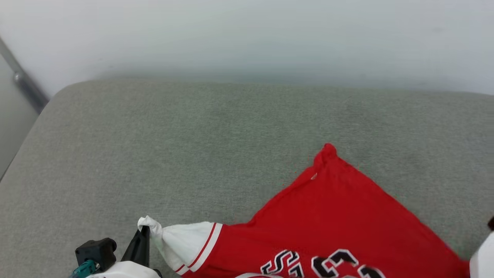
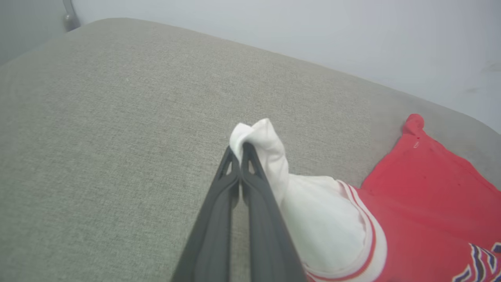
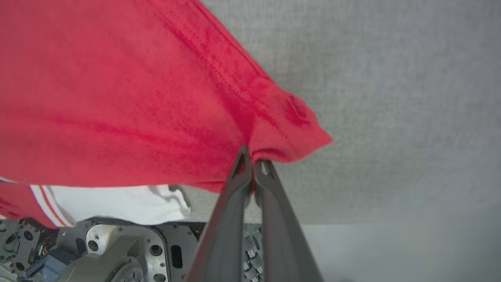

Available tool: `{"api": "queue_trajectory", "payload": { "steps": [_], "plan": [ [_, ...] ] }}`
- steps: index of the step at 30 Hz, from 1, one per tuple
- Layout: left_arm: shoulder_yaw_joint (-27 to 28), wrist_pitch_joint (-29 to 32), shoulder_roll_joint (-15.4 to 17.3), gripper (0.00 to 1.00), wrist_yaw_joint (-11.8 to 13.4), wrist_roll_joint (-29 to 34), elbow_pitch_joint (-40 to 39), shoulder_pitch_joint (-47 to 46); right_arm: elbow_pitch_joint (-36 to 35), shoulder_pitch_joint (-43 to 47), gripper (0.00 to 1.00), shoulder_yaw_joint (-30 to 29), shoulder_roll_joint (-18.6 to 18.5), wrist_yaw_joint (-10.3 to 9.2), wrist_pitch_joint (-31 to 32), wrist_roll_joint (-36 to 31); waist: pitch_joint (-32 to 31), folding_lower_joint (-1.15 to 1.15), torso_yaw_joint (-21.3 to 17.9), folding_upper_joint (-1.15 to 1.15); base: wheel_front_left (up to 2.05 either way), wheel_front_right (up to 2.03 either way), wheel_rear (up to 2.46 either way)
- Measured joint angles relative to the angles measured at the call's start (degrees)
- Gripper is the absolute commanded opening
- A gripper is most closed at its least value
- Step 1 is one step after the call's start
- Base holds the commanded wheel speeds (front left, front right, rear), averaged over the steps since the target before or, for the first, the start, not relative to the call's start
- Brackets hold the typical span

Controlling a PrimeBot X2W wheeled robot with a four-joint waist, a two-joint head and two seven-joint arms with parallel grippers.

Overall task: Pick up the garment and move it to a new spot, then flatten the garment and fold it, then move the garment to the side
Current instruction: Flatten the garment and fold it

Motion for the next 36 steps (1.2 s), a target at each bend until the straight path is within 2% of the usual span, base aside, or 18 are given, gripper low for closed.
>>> {"api": "queue_trajectory", "payload": {
  "steps": [6,7,8,9,11,15,19,22,26,31,36],
  "plan": [
    [0.33,0.93,1.03,0.00,0.48,-0.14,-0.71,0.43,-6.89,14.82,0.00,-3.05,7.91,0.00,4.97,0.26,-1.11,0.00,-3.64,0.00,0.00,0.00,0.00],
    [0.37,0.94,1.19,0.00,0.56,-0.20,-0.82,0.44,-8.12,15.62,0.18,-3.31,9.10,-0.01,5.20,0.41,-1.01,0.00,-4.05,0.00,0.00,0.00,0.00],
    [0.49,0.96,1.30,0.00,0.70,-0.21,-0.88,0.44,-9.40,16.06,0.61,-3.63,10.17,0.00,4.98,0.75,-0.87,0.00,-4.37,0.00,0.00,0.00,0.00],
    [0.58,0.98,1.40,0.00,0.73,-0.24,-0.92,0.44,-10.69,16.28,1.00,-3.77,10.94,-0.01,4.01,0.93,-0.69,0.00,-4.62,0.00,0.00,0.00,0.00],
    [0.70,0.99,1.57,0.00,0.73,-0.34,-1.16,0.40,-12.87,16.06,1.00,-4.30,12.02,0.00,0.43,1.38,-0.14,0.00,-4.96,0.00,0.00,0.00,0.00],
    [0.58,1.25,1.79,0.00,0.71,0.08,-1.96,-0.83,-14.25,11.56,1.00,-6.64,13.84,-0.02,-12.60,2.09,1.28,0.01,-5.20,0.00,0.00,0.00,0.00],
    [0.49,1.42,1.72,0.00,0.68,0.69,-3.21,-3.20,-12.51,5.45,1.00,-5.66,13.67,-0.01,-25.50,2.85,3.42,0.01,-4.96,0.00,0.00,0.00,0.00],
    [0.57,1.35,1.72,0.00,0.36,1.14,-3.74,-5.18,-9.72,0.37,1.00,-3.33,12.68,-0.01,-30.61,2.86,5.35,0.02,-4.68,0.00,0.00,0.00,0.00],
    [0.35,1.20,1.57,0.00,-0.12,1.85,-4.34,-7.75,-4.16,-7.55,1.00,1.87,10.05,-0.01,-28.98,3.64,7.98,0.02,-4.05,0.00,0.00,0.00,0.00],
    [-0.85,1.36,0.60,0.00,-0.81,2.70,-4.82,-10.67,1.88,-16.77,1.00,7.86,7.04,-0.01,-18.09,5.36,10.46,0.02,-2.31,0.00,0.00,0.00,0.00],
    [-2.08,1.14,-0.56,0.00,-1.92,3.56,-4.53,-13.80,6.31,-24.18,1.00,11.88,6.71,-0.01,-8.80,5.50,13.01,0.03,-0.14,0.00,0.00,0.00,0.00]
  ]
}}
